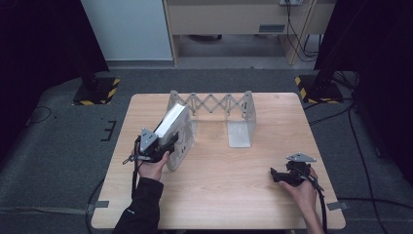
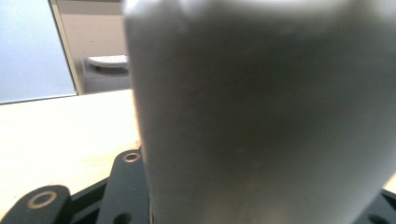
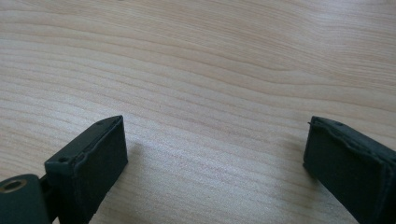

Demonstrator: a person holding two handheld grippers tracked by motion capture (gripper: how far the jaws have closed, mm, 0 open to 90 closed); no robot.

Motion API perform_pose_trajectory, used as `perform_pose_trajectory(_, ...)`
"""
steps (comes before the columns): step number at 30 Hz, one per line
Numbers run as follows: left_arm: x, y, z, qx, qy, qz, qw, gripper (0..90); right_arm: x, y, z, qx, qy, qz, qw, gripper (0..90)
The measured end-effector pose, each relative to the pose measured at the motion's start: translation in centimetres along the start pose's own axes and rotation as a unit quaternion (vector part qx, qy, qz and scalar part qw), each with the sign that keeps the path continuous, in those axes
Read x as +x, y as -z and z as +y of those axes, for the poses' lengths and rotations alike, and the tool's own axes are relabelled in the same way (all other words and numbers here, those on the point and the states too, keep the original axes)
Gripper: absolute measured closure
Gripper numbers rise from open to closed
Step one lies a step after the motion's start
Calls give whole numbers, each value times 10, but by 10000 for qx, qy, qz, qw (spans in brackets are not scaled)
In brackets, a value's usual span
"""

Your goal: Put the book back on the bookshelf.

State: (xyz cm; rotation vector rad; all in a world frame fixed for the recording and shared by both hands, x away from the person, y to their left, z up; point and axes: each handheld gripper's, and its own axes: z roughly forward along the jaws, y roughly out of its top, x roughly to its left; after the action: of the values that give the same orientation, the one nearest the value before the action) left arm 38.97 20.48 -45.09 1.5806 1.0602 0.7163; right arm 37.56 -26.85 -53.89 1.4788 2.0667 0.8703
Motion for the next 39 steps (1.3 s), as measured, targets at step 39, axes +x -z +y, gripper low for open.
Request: perform_pose_trajectory(39, 0, -17, -13, -402, 111, 440, 9982, 517, 0, -1, 0, -8, -1, 1, 10000, 64)
